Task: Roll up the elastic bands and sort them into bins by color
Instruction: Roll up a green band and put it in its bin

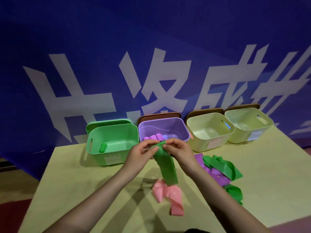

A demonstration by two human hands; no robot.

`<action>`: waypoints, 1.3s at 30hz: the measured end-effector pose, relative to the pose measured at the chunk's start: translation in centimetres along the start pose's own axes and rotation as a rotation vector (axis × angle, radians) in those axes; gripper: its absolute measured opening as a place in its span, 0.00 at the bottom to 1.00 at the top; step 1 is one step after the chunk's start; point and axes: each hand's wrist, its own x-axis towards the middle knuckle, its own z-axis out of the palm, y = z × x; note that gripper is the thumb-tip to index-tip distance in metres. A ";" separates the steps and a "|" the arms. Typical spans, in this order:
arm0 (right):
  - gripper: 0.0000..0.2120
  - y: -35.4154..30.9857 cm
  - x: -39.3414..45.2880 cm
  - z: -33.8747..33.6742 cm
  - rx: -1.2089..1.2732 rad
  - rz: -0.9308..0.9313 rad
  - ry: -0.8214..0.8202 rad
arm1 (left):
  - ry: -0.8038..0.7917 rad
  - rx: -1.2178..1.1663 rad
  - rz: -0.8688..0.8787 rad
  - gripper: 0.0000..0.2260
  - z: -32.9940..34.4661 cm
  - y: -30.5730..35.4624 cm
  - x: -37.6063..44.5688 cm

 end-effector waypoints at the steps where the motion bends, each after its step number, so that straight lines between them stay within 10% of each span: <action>1: 0.08 -0.1 0.2 -0.7 -0.006 0.000 0.000 | 0.012 0.010 0.012 0.12 0.8 0.0 0.1; 20: 0.08 -3.3 1.7 -13.1 -0.218 -0.288 0.025 | 0.180 0.241 0.199 0.09 13.0 2.1 2.8; 39: 0.09 -5.6 4.0 -21.3 -0.200 -0.195 -0.369 | 0.320 -0.225 -0.012 0.06 21.7 3.3 5.4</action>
